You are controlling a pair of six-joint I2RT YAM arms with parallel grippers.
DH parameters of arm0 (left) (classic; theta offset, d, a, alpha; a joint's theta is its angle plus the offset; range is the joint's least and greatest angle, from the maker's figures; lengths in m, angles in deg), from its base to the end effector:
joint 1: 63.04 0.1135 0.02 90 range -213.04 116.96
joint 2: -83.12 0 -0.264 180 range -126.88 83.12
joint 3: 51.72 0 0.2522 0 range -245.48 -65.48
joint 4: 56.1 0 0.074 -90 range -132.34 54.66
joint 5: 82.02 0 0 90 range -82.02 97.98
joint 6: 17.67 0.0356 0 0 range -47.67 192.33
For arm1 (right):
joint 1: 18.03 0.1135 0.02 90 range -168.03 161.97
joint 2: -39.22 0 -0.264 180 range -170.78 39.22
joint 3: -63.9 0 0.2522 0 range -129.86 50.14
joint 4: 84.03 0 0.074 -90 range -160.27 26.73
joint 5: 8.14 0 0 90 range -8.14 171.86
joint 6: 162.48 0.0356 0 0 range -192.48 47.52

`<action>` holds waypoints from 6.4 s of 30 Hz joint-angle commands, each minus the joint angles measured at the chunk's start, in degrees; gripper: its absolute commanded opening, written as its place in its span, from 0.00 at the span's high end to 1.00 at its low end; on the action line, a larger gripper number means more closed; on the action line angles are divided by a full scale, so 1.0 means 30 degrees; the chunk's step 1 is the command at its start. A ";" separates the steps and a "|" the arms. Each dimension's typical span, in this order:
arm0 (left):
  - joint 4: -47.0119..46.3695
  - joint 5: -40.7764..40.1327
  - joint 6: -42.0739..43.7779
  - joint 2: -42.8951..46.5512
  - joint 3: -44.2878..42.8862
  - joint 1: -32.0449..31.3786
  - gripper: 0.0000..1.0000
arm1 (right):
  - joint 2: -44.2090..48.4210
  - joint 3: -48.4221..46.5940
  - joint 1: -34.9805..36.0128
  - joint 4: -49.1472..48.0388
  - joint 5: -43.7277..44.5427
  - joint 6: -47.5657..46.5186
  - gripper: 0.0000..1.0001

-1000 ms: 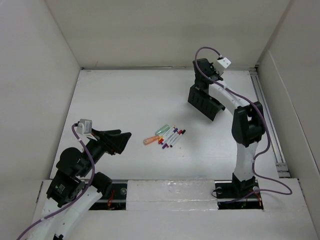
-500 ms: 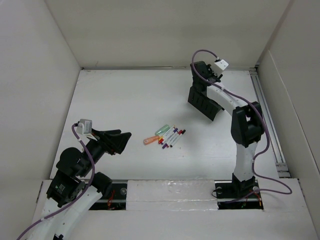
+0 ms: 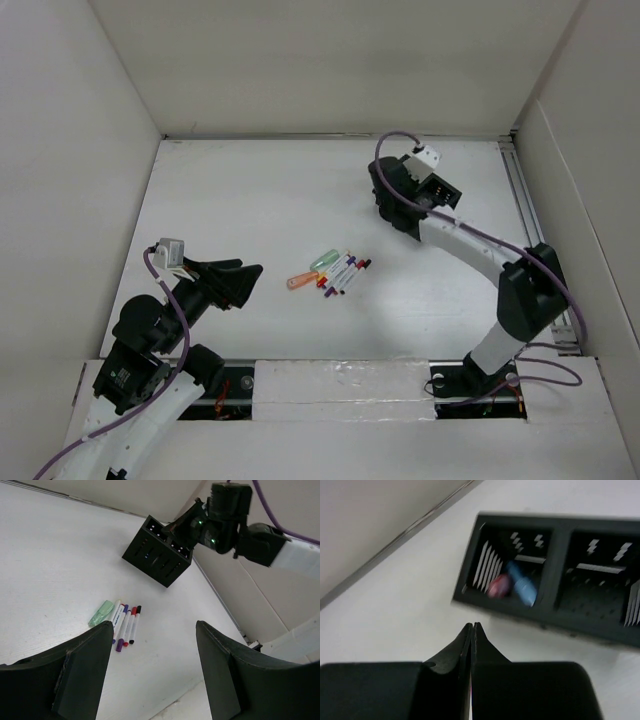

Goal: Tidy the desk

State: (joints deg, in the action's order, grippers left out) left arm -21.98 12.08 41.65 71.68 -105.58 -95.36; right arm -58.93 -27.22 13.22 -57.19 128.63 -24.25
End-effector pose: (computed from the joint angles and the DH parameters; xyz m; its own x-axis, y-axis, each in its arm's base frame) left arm 0.0458 -0.0320 0.3518 -0.1977 -0.4772 -0.8563 0.5723 0.6530 -0.4960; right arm 0.3464 0.1798 0.2891 -0.1967 0.4782 -0.8560 0.4632 0.8148 0.3488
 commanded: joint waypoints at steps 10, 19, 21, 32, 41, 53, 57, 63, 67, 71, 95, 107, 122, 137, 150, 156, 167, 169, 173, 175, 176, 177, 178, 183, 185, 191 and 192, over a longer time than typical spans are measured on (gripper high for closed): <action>-0.0957 0.0275 0.0089 -0.0024 0.0153 -0.0097 0.36 | 0.0024 0.2614 0.7512 -0.1343 -0.3548 0.1678 0.78; -0.0986 0.0362 0.0089 0.0064 0.0153 -0.0097 0.36 | -0.0828 0.3287 0.8364 -0.0845 -0.3986 0.3933 0.45; -0.0986 0.0391 0.0089 0.0064 0.0153 -0.0097 0.36 | -0.1325 0.3171 0.8364 -0.0436 -0.3666 0.4372 0.45; -0.0957 0.0363 0.0118 -0.0082 0.0153 -0.0097 0.36 | -0.3289 0.2262 0.8189 0.0005 -0.3781 0.4988 0.48; -0.1015 0.0362 0.0118 -0.0112 0.0153 -0.0097 0.36 | -0.3817 0.2291 0.7808 -0.0640 -0.4133 0.4871 0.51; -0.0986 0.0392 0.0118 -0.0112 0.0153 -0.0097 0.36 | -0.5164 0.1152 0.7427 -0.0201 -0.4074 0.4931 0.46; -0.1015 0.0421 0.0147 -0.0141 0.0153 -0.0097 0.36 | -0.5923 0.0097 0.7251 0.0442 -0.3404 0.4550 0.42; -0.1015 0.0391 0.0148 -0.0141 0.0153 -0.0097 0.36 | -0.7126 -0.1311 0.7251 0.2172 -0.1995 0.3994 0.66; -0.1015 0.0421 0.0147 -0.0199 0.0153 -0.0097 0.36 | -0.8003 -0.1953 0.7075 0.2902 -0.1439 0.3292 0.69; -0.1015 0.0421 0.0147 -0.0258 0.0153 -0.0097 0.36 | -0.8504 -0.2776 0.7075 0.3374 -0.1232 0.2413 0.57; -0.0957 0.0363 0.0118 -0.0082 0.0153 -0.0097 0.36 | -0.3828 -0.0407 0.6900 -0.0372 -0.2783 0.0887 0.97; -0.1015 0.0363 0.0118 0.0064 0.0153 -0.0097 0.36 | 0.1366 0.0212 0.2980 -0.1576 -0.1967 0.0302 0.97; -0.0957 0.0333 0.0089 -0.0112 0.0153 -0.0097 0.36 | -0.4077 -0.7750 -0.2505 0.1557 0.3186 -0.2098 0.95; -0.0957 0.0362 0.0089 -0.0346 0.0153 -0.0097 0.36 | -0.6453 -0.7728 -0.2505 0.1733 0.4861 -0.3156 0.90; -0.0957 0.0509 0.0177 -0.0610 0.0153 -0.0097 0.36 | -0.4139 -0.5854 -0.1274 0.1616 0.5213 -0.2746 0.40; -0.0986 0.0333 0.0089 -0.0025 0.0182 -0.0097 0.36 | -0.1478 -0.4041 0.2147 0.1883 0.3605 -0.1223 0.90; -0.0957 0.0509 0.0176 -0.0492 0.0124 -0.0097 0.36 | 0.0990 0.3139 1.1085 -0.0845 -0.1026 0.1792 0.93; -0.0957 0.0451 0.0118 -0.0377 0.0123 -0.0097 0.36 | 0.0170 0.3055 1.2021 -0.0088 -0.0910 0.2841 0.86; -0.0957 0.0275 0.0060 -0.0229 0.0153 -0.0097 0.35 | -0.1353 0.2614 1.2669 0.1001 -0.1607 0.4197 0.54; -0.0957 0.0246 0.0059 -0.0258 0.0182 -0.0097 0.35 | -0.2084 0.2614 1.2671 0.0359 -0.2342 0.4227 0.44; -0.0986 0.0274 0.0059 -0.0287 0.0182 -0.0097 0.35 | -0.2291 0.2614 1.2671 0.0153 -0.2606 0.4256 0.33; -0.0957 0.0304 0.0059 -0.0375 0.0182 -0.0097 0.35 | -0.2439 0.2585 1.2671 -0.0342 -0.2725 0.4285 0.30; -0.0898 0.0275 0.0059 -0.0549 0.0124 -0.0097 0.35 | -0.2701 0.2526 1.2671 -0.0637 -0.2929 0.4576 0.24; -0.0956 0.0246 0.0059 -0.0347 0.0181 -0.0097 0.35 | -0.3025 0.2526 1.2671 -0.1225 -0.3109 0.5075 0.18; -0.0927 0.0274 0.0059 -0.0317 0.0153 -0.0097 0.35 | -0.3201 0.2555 1.2321 -0.1197 -0.3310 0.5631 0.18; -0.0957 0.0304 0.0059 -0.0199 0.0153 -0.0097 0.35 | -0.4020 0.2176 1.1646 -0.1608 -0.4013 0.6072 0.19; -0.0869 0.0304 0.0030 -0.0258 0.0124 -0.0097 0.35 | -0.4167 0.1884 1.1646 -0.1491 -0.4044 0.6102 0.20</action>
State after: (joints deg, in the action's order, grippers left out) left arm -22.02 12.49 41.65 70.89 -105.56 -95.36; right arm -70.04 -18.67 48.93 -59.83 117.24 -7.84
